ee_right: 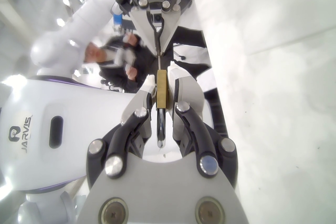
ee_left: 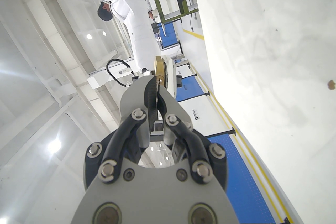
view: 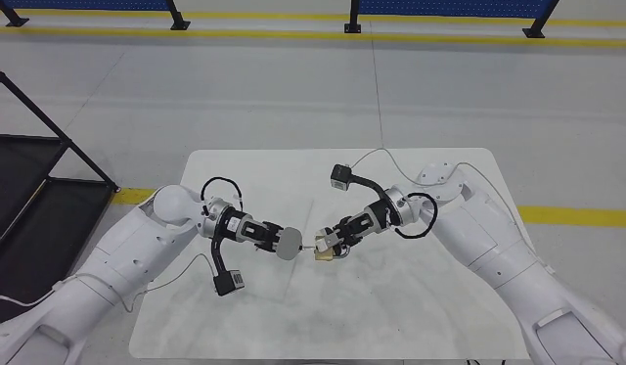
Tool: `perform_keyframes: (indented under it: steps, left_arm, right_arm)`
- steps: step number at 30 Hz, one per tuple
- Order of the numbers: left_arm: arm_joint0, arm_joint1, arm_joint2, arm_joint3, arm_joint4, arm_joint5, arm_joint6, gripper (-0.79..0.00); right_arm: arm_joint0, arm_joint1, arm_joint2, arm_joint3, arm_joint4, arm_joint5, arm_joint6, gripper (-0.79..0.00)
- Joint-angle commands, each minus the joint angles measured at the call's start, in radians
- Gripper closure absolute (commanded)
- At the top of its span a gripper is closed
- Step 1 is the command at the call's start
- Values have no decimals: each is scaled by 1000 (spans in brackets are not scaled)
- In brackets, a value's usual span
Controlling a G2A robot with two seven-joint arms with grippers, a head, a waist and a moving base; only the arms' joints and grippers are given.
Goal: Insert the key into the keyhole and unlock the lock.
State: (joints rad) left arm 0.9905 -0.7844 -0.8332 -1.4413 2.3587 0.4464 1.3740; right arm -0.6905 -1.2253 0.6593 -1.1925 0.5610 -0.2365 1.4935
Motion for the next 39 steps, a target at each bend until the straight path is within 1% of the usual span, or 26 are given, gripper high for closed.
perform_keyframes:
  steps: [1, 39]
  left_arm:
    - [0, -1, 1, 2, 0, -1, 1, 0]
    - [-6, -20, 9, 19, 9, -1, 1, 0]
  right_arm:
    - [-1, -1, 2, 0, -1, 0, -1, 0]
    - [-14, -22, 21, 2, -23, 11, 13, 0]
